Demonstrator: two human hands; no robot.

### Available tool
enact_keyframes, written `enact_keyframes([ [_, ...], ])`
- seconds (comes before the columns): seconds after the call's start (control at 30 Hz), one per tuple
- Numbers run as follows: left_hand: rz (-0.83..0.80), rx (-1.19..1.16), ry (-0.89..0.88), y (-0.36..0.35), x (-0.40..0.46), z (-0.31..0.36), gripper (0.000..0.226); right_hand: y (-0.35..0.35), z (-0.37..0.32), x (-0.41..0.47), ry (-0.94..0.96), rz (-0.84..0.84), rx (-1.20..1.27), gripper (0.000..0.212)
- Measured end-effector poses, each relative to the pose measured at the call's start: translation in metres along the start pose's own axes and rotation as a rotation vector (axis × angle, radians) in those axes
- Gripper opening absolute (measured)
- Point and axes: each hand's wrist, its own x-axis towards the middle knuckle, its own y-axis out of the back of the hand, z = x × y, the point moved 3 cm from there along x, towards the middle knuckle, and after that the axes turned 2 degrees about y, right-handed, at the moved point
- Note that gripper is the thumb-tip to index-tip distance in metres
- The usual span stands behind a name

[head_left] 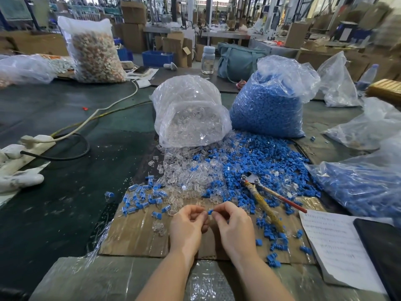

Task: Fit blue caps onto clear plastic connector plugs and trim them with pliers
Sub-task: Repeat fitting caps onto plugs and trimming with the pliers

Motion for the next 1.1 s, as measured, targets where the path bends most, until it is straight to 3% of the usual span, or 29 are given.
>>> enact_keyframes([
  [0.23, -0.023, 0.016, -0.005, 0.001, -0.001, 0.001, 0.008, 0.0, -0.003, -0.002, 0.091, 0.027, -0.353, 0.011],
  [0.43, -0.038, 0.04, -0.031, 0.001, -0.004, 0.0, 0.014, -0.005, -0.005, -0.003, 0.145, 0.016, -0.448, 0.015],
  [0.77, -0.023, 0.04, -0.04, 0.002, -0.006, 0.002, 0.012, 0.004, -0.003, -0.003, 0.154, -0.038, -0.332, 0.013],
  [1.1, -0.059, 0.018, -0.026, 0.002, -0.008, 0.005, 0.013, 0.01, -0.007, 0.004, 0.226, -0.15, -0.271, 0.028],
])
